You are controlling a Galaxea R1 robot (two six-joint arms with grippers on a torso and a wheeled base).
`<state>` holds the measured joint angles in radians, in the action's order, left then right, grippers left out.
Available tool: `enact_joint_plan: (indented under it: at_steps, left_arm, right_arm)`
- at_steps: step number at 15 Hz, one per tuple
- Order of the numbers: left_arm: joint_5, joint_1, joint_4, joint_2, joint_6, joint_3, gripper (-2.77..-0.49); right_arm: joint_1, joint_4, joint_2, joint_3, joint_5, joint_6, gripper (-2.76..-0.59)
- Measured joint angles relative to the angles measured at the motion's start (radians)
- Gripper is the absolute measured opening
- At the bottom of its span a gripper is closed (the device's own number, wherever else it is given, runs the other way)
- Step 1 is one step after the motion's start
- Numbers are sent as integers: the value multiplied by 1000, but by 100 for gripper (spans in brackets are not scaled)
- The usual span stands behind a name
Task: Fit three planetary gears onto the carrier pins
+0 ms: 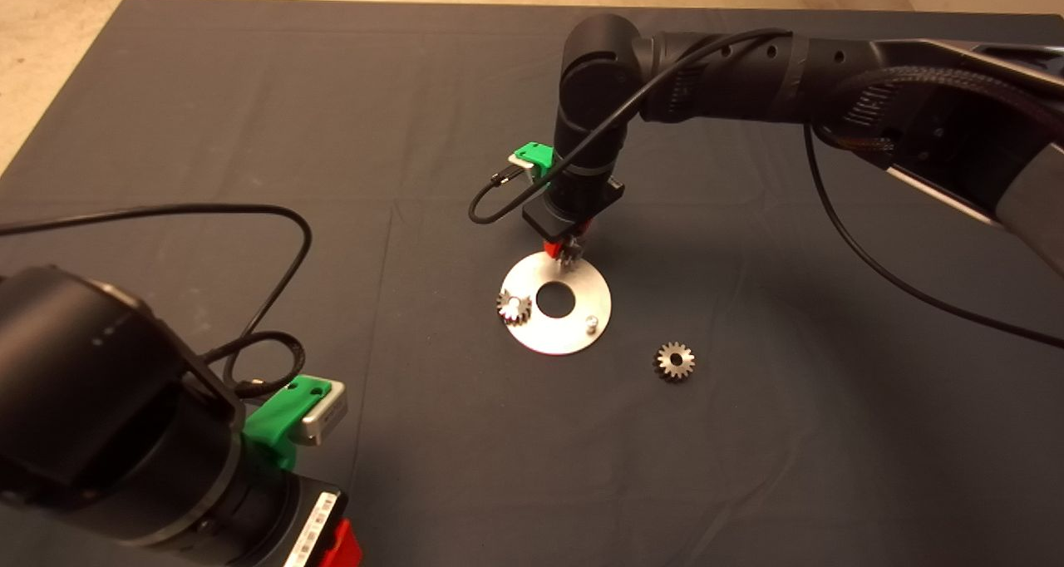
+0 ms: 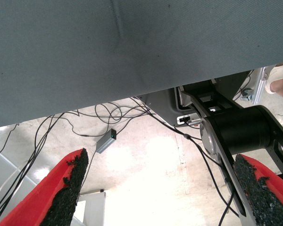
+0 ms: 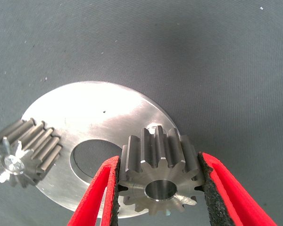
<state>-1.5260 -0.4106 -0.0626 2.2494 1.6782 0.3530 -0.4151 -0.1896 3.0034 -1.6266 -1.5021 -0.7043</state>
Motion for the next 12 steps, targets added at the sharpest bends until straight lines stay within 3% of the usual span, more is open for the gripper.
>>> enact_joint_plan:
  at_steps: [1, 2, 4, 12]
  left_arm:
    - [0, 0, 0, 0, 0, 0, -107]
    - [0, 0, 1, 1, 0, 0, -107]
    - [0, 0, 3, 0, 0, 0, -107]
    - [0, 0, 3, 0, 0, 0, -107]
  right_arm:
    - [5, 0, 0, 0, -11, 10, -236]
    - [14, -1, 0, 0, -9, 16, -236]
    - [25, -1, 0, 0, -19, 16, -236]
    - [24, -1, 0, -4, -19, 16, -236]
